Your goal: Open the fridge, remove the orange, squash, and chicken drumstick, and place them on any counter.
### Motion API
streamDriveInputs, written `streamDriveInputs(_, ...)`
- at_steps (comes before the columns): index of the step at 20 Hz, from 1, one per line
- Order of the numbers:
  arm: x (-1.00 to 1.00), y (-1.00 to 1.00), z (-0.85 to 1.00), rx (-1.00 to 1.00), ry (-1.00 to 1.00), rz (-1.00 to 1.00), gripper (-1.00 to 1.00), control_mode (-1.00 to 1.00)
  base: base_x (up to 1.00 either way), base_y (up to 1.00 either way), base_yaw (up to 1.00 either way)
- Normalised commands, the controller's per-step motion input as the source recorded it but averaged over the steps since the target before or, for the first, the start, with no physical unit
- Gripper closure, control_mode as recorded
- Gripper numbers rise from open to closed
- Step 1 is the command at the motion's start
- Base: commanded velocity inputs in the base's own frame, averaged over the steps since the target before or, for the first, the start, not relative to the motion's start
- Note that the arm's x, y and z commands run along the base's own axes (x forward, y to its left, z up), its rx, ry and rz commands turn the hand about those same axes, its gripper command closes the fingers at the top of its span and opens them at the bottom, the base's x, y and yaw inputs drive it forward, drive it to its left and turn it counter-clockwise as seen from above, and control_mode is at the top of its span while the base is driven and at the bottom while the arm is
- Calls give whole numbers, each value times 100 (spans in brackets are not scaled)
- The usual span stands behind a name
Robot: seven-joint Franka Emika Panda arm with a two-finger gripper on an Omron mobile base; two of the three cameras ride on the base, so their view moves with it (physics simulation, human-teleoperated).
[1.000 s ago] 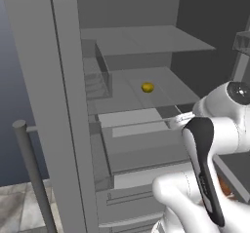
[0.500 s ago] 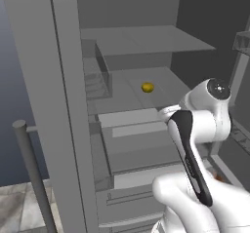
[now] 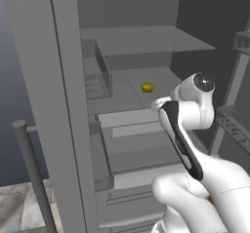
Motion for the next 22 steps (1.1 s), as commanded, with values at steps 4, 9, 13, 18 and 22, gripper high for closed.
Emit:
streamDriveInputs(4, 62, 0, -6, 3, 0, 0, -100, -100, 0, 0, 0)
streamDriveInputs(9, 62, 0, -9, 3, 0, 0, -100, -100, 0, 0, 0)
streamDriveInputs(13, 59, 0, -15, 1, 0, 0, -100, -100, 0, 0, 0)
streamDriveInputs(18, 52, 0, -16, 2, 0, -1, -100, -100, 0, 0, 0)
streamDriveInputs(22, 56, 0, -1, 4, 1, -1, -100, -100, 0, 0, 0)
